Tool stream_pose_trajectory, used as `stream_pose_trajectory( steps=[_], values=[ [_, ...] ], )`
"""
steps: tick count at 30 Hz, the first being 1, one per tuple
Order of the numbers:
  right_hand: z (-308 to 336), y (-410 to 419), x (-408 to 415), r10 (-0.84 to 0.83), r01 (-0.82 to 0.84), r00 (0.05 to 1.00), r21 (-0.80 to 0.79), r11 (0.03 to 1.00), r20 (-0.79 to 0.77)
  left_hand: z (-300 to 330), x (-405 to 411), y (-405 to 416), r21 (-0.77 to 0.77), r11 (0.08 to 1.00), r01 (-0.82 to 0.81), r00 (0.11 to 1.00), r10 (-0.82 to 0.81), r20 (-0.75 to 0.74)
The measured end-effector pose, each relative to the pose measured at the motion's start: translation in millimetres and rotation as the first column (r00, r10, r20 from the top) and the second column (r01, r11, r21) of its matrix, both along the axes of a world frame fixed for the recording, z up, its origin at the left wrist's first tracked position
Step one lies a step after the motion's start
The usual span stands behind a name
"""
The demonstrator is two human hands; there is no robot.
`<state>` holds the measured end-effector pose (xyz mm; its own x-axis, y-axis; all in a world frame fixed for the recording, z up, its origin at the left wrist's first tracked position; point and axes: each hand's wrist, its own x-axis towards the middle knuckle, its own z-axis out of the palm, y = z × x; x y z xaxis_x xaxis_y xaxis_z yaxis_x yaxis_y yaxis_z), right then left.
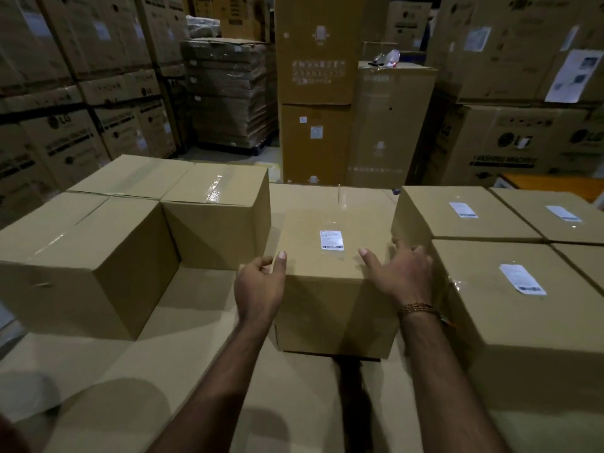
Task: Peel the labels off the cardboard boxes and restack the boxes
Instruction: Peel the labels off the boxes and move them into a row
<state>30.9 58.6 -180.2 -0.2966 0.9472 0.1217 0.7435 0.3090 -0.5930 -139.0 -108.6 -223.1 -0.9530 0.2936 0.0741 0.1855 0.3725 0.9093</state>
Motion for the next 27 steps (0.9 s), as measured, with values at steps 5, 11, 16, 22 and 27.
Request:
stream_pose_trajectory(
  steps=[5, 11, 16, 22, 27],
  values=[
    [9, -63, 13, 0.049, -0.048, 0.999, -0.058, 0.997, 0.02, 11, -19, -50, -0.04, 0.988, 0.148, 0.978, -0.14, 0.153],
    [14, -132, 13, 0.008, -0.008, 1.0, 0.014, 1.0, 0.003, 20, -43, -101, -0.181, 0.944, 0.274, 0.959, -0.254, 0.125],
    [8, -171, 22, 0.003, -0.005, 0.999, 0.03, 1.0, 0.053, 26, -36, -146, -0.151, 0.935, 0.32, 0.947, -0.308, 0.095],
    [4, -215, 41, 0.084, -0.087, 0.996, 0.086, 0.993, 0.036, 24, -6, -205, -0.152, 0.958, 0.242, 0.97, -0.237, 0.053],
    [6, -250, 66, 0.152, -0.164, 0.983, 0.13, 0.978, 0.1, 23, 31, -253, -0.135, 0.977, 0.167, 0.986, -0.163, 0.041]
  ],
)
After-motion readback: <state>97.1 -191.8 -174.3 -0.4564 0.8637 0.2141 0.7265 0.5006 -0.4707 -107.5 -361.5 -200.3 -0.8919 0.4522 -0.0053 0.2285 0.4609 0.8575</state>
